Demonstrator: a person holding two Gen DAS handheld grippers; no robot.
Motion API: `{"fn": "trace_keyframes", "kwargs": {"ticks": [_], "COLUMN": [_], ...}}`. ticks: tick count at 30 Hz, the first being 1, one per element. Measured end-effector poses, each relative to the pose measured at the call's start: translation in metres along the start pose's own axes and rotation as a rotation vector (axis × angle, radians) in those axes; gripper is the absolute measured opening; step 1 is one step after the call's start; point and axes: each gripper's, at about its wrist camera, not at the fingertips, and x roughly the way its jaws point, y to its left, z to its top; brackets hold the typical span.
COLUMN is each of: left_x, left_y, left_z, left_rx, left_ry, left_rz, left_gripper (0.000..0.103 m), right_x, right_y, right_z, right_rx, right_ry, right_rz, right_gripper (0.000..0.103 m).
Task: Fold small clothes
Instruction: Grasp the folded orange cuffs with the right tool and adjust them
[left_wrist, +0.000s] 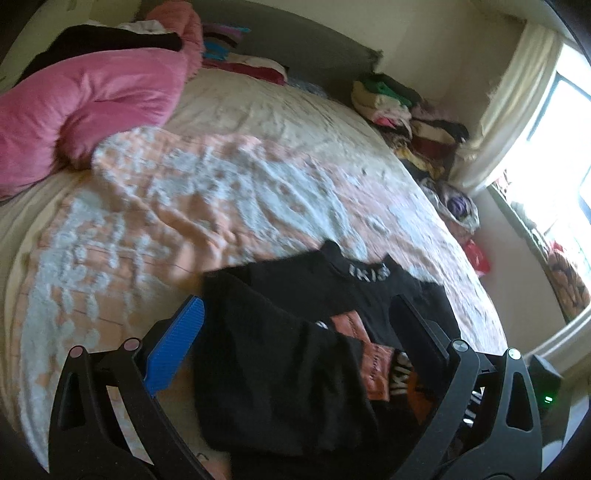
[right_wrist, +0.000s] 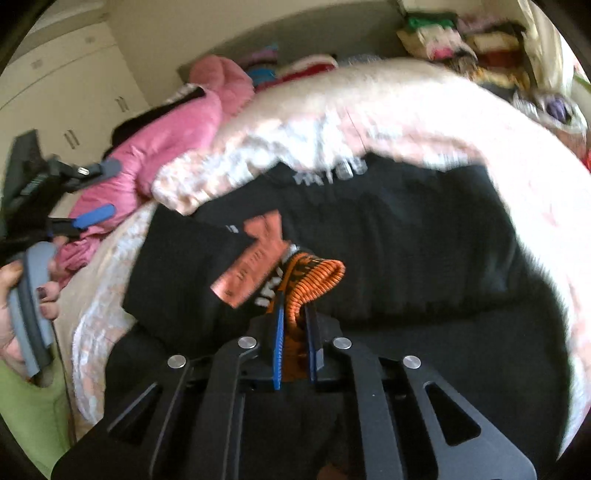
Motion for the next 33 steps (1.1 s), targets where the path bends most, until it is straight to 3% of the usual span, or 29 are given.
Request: {"fn": "trace_keyframes", "kwargs": {"ticks": [7,14,21,33], "left_x": [-0.014,-0.011,0.012,0.052], "left_y": [0.023,0.024,0.003,-0.024], "left_z": [0.011,0.009,-0.006,-0.041], "left_rx": [-0.056,-0.048,0.036,0.152], "left_ry": [-0.044,-0.031,0.031,0.146], "left_rz": [0.026,0.038,0.041,0.052], "left_gripper": [0.094,0.094,0.094,0.094], "right_x": [-0.035,-0.06,-0.043,-0.023], "right_y": [0.026,0.02,-0.016,-0.052], "right_z": [0.052,0.08,0.071,0.056], "right_rx": [-0.163,-0.276,-0.257,-0.171], "right_ry": [-0.114,-0.213,-0.186,-0.144], "right_rz": [0.024,-0.061,-0.152,-0.222], "right_gripper": [0.007,0.006,0.006,0.006]}}
